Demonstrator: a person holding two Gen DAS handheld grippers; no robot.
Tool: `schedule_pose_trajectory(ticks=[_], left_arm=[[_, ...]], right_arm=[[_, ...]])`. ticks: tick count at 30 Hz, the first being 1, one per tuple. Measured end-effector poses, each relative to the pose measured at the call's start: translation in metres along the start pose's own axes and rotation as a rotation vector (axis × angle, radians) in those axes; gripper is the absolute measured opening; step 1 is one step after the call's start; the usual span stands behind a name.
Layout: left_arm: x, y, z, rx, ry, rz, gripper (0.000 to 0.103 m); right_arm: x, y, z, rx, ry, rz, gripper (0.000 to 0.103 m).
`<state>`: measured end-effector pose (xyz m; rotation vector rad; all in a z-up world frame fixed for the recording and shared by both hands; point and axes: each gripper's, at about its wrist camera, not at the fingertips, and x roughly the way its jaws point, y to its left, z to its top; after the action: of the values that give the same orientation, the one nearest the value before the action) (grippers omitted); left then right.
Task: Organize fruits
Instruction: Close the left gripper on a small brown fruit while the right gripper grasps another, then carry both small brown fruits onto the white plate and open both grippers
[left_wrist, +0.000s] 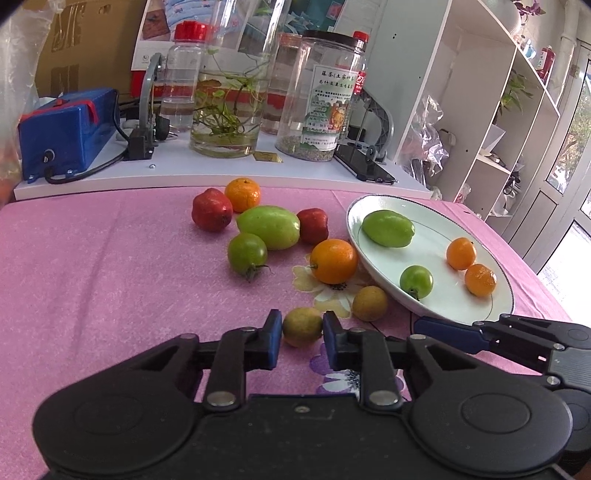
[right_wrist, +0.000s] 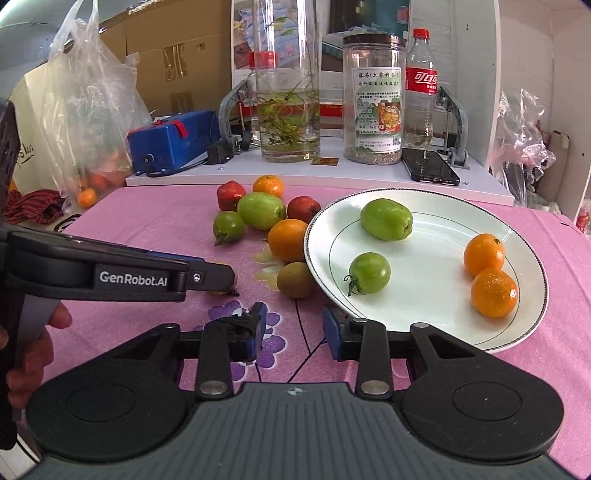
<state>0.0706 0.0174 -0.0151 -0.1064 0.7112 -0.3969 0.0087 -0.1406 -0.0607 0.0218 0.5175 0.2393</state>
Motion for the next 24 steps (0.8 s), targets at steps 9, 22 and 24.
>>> schedule_pose_trajectory(ticks=[9, 22, 24], left_arm=[[-0.017, 0.017, -0.006, -0.018, -0.021, -0.01, 0.103], [-0.038, 0.045, -0.016, -0.058, -0.051, -0.031, 0.103], [-0.037, 0.047, -0.017, -0.061, -0.049, -0.038, 0.103]], right_arm=[[0.018, 0.015, 0.005, 0.045, 0.019, -0.073, 0.058], [0.038, 0.034, 0.015, 0.047, 0.025, -0.195, 0.055], [0.039, 0.035, 0.016, 0.039, 0.026, -0.195, 0.05]])
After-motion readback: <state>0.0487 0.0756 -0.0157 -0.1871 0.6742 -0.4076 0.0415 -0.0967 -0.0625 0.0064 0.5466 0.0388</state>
